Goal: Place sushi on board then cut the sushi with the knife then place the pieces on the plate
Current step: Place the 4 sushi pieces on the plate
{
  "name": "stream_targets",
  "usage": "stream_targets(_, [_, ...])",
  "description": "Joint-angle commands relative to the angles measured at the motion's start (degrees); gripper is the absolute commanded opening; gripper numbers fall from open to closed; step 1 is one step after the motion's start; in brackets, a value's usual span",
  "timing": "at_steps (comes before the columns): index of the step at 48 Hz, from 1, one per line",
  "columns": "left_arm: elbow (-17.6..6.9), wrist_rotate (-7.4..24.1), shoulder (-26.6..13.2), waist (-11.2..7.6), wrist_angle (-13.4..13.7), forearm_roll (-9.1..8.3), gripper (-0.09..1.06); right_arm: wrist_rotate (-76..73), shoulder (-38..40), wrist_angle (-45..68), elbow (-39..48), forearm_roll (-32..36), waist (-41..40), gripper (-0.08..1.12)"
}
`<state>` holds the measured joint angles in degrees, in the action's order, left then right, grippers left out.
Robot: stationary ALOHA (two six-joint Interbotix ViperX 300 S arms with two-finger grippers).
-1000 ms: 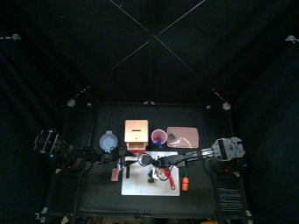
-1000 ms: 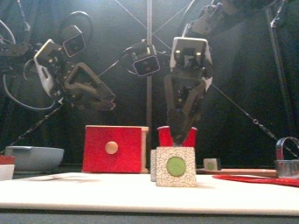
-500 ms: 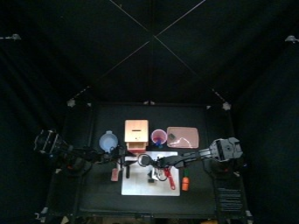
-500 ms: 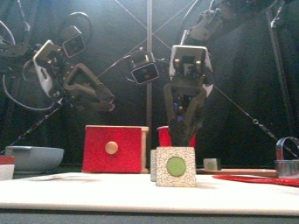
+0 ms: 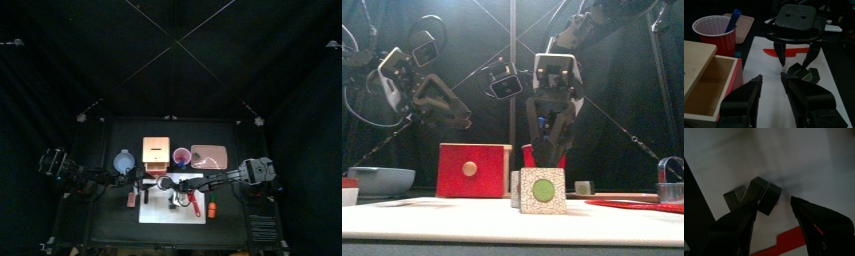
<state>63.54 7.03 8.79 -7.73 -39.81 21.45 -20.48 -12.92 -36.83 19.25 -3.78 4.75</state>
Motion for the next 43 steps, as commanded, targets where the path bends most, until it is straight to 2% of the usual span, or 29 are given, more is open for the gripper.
stream_targets(1, [-0.6, -0.1, 0.2, -0.35, -0.3, 0.18, 0.76, 0.0, 0.1, 0.1, -0.6, 0.1, -0.2, 0.89])
stream_targets(11, [-0.4, 0.0, 0.2, -0.70, -0.2, 0.88, 0.76, -0.1, -0.2, 0.1, -0.6, 0.2, -0.2, 0.89])
stream_targets(43, [-0.4, 0.0, 0.2, -0.70, -0.1, 0.88, 0.76, 0.0, -1.2, 0.4, -0.4, 0.5, -0.8, 0.88])
